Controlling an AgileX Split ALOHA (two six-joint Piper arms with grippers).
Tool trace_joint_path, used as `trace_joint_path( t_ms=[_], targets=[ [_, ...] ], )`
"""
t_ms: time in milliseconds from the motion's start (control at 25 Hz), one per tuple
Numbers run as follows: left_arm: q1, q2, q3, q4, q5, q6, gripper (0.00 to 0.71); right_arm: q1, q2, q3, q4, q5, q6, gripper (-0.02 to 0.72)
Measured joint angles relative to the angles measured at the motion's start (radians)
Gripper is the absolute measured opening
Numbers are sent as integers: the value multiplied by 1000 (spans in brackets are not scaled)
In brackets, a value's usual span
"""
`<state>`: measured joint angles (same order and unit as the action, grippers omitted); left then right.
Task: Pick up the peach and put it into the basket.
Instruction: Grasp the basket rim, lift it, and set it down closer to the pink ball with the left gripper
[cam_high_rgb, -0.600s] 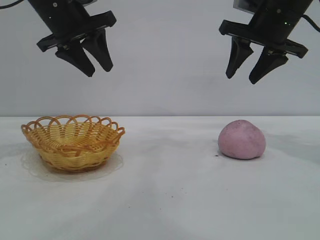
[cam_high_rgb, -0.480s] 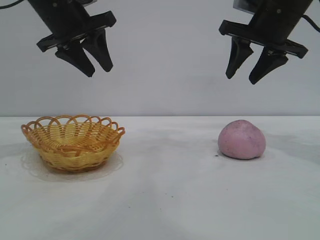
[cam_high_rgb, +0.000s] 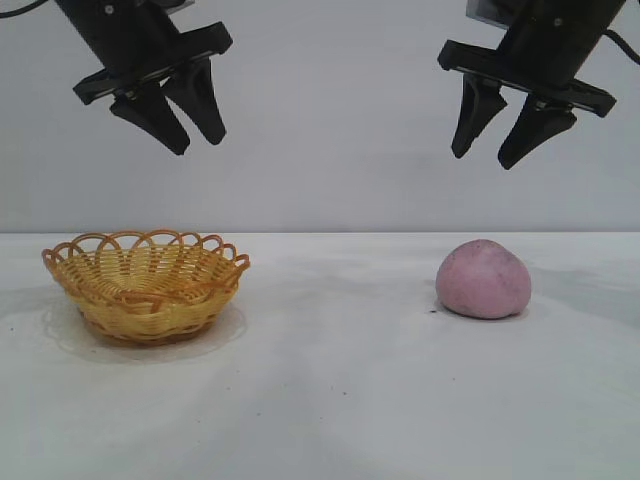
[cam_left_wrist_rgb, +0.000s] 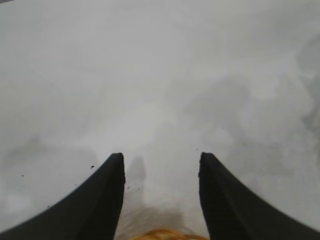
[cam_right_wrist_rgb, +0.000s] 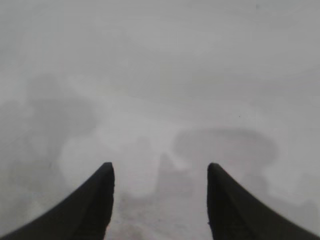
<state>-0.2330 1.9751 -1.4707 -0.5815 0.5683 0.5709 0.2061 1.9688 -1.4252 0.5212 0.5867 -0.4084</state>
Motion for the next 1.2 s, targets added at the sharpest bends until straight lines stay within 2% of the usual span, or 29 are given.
trace_joint_path(
  t_ms=[240, 480, 680, 960, 1080, 1200],
  targets=[
    [0, 0, -10, 261, 170, 0, 344, 0, 0, 0, 0, 0, -12, 356],
    [0, 4, -15, 423, 278, 0, 344, 0, 0, 0, 0, 2, -18, 356],
    [0, 66, -68, 445, 376, 11, 344, 0, 0, 0, 0, 2, -20, 356],
    [0, 164, -183, 447, 435, 22, 344, 0, 0, 0, 0, 2, -20, 356],
    [0, 224, -240, 447, 505, 25, 344, 0, 0, 0, 0, 2, -22, 356],
    [0, 279, -279, 447, 546, 25, 218, 0, 0, 0, 0, 2, -25, 356]
  ],
)
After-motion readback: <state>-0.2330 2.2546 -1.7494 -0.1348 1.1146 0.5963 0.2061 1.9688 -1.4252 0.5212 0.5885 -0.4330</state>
